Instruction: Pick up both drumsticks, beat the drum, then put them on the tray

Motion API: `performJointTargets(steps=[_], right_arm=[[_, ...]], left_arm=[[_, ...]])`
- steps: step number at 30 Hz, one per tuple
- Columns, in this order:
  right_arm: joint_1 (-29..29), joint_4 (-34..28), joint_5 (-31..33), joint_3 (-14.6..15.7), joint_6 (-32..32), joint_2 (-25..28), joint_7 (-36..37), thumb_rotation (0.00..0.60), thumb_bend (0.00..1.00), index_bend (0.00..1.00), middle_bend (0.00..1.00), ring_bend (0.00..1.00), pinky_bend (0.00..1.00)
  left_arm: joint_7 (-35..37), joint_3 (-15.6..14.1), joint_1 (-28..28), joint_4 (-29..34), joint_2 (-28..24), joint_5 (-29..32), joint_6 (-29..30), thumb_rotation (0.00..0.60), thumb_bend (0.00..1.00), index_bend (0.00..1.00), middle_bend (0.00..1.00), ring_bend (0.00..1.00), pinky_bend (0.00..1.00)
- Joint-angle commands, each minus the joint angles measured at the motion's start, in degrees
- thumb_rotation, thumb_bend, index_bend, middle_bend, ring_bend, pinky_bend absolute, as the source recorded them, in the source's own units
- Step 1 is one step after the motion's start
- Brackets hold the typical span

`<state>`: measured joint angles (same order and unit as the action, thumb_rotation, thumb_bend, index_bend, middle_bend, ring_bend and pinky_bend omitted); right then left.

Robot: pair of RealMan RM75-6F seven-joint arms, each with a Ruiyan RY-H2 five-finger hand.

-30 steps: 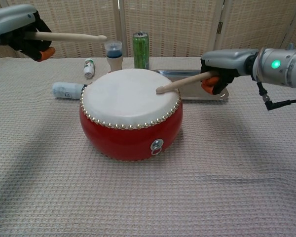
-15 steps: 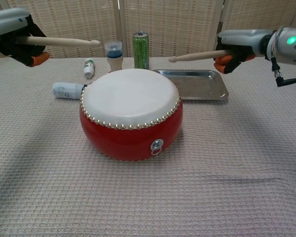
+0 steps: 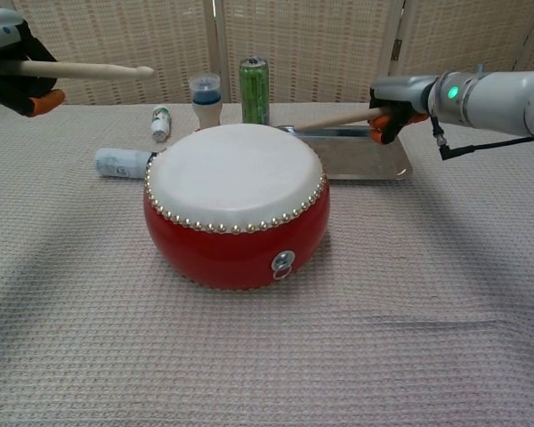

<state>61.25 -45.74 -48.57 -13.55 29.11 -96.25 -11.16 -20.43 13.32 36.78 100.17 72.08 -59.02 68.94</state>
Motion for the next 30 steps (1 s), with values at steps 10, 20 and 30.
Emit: performJointTargets(steps=[10,20,30], right_arm=[[3.83,13.41,-0.66,-1.97,-5.93,-7.55,2.73,0.600,0.30,0.46,0.45,0.36,0.50],[4.05,19.05,-3.43,-3.18,-7.94,-10.16,6.50,0.600,0.24,0.23,0.31,0.20,0.38],[1.76,7.37,-9.21,-5.05,-3.98,-3.09,13.39,0.600,0.24,0.21,0.30,0.18,0.38]], left_arm=[[0.38,0.14,-0.31,0.05,-0.35,0.37,-0.67,0.600,0.66,0.97,1.00,1.00,1.00],[0.13,0.35,-0.10,-0.41,0.05,0.61,-1.05,0.600,0.66,0.97,1.00,1.00,1.00],[0.40,0.72,0.25,-0.74,0.47,0.32,-1.37,0.600,0.66,0.97,1.00,1.00,1.00]])
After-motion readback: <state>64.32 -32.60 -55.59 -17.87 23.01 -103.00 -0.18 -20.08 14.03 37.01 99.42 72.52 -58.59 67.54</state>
